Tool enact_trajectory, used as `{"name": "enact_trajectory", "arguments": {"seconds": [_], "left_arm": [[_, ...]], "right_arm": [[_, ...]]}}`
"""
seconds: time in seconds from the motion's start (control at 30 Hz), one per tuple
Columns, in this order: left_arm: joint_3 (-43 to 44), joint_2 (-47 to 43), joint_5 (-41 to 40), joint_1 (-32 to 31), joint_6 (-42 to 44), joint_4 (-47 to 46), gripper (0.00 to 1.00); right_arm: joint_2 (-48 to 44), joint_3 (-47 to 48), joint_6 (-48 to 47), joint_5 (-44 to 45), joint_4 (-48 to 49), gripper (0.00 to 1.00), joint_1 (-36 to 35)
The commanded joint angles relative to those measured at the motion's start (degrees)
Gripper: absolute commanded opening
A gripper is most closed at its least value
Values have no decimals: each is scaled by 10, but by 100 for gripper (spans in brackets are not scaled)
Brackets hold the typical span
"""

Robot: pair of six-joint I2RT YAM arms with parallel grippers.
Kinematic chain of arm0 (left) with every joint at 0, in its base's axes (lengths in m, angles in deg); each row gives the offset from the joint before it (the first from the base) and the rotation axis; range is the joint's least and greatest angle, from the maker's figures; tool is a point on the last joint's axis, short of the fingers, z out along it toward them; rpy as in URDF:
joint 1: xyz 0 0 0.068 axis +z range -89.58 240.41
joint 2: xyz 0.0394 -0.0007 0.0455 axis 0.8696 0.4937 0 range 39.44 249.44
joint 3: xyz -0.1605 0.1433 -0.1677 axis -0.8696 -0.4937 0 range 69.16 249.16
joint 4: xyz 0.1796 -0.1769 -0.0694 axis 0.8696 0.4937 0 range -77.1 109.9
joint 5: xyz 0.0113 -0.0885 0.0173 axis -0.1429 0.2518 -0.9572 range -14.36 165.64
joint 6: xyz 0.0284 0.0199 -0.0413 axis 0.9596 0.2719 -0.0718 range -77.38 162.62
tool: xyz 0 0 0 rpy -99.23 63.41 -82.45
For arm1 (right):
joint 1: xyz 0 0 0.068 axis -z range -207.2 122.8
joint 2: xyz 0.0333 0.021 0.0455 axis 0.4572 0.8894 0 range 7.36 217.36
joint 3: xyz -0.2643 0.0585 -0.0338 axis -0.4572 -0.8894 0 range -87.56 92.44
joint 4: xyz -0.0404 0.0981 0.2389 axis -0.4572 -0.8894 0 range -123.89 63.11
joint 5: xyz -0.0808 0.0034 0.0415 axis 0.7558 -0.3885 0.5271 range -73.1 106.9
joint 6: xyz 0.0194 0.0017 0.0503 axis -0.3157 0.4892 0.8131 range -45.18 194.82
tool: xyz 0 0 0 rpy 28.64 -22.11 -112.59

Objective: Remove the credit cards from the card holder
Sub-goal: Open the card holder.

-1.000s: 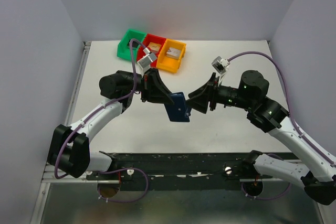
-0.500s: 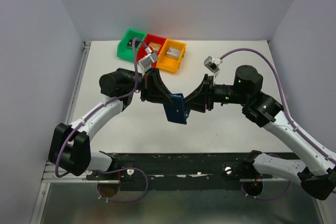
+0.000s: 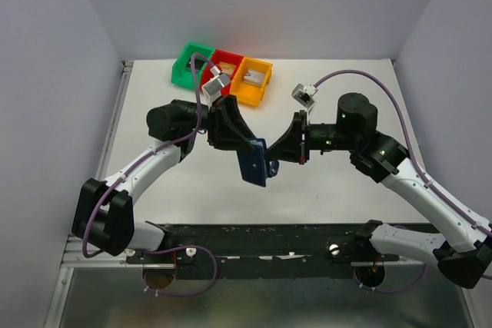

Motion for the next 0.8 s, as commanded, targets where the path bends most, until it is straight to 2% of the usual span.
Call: {"name": "enact_trajectory", "arguments": {"seconds": [0.0, 0.07, 0.23, 0.33, 0.4, 0.47, 0.5, 0.53, 0.57, 0.6, 0.63, 0.67, 0.77], "left_arm": [[8, 5, -107, 9, 9, -170, 63], [1, 8, -121, 21, 6, -171, 99], [-29, 15, -164, 57, -7, -168, 99], [-61, 8, -207, 90, 8, -121, 99], [-90, -13, -242, 112, 48, -69, 99], [-109, -54, -272, 125, 131, 42, 99], [-110, -92, -302, 126, 194, 155, 99], [-99, -125, -343, 123, 292, 282, 99], [-81, -164, -417, 112, 381, 469, 99], [-59, -190, -495, 89, 469, 578, 99], [-49, -210, -576, 74, 512, 655, 99], [-49, -225, -612, 68, 528, 679, 99], [-81, -259, -627, 68, 506, 663, 99]], "right_arm": [[10, 4, -15, 13, -48, 0, -8], [4, 6, -15, 13, -48, 0, -9], [-10, 13, -18, 31, -57, 0, -9], [-13, 24, -25, 86, -85, 0, -9], [-14, 31, -30, 128, -110, 0, -9], [-17, 34, -34, 149, -118, 0, -8], [-19, 35, -34, 160, -120, 0, -8], [-20, 36, -32, 173, -124, 0, -8], [-19, 38, -31, 190, -129, 0, -8], [-18, 39, -28, 205, -134, 0, -8], [-17, 42, -23, 226, -138, 0, -8], [-17, 42, -21, 235, -140, 0, -8], [-14, 39, -14, 227, -124, 0, -7]]}}
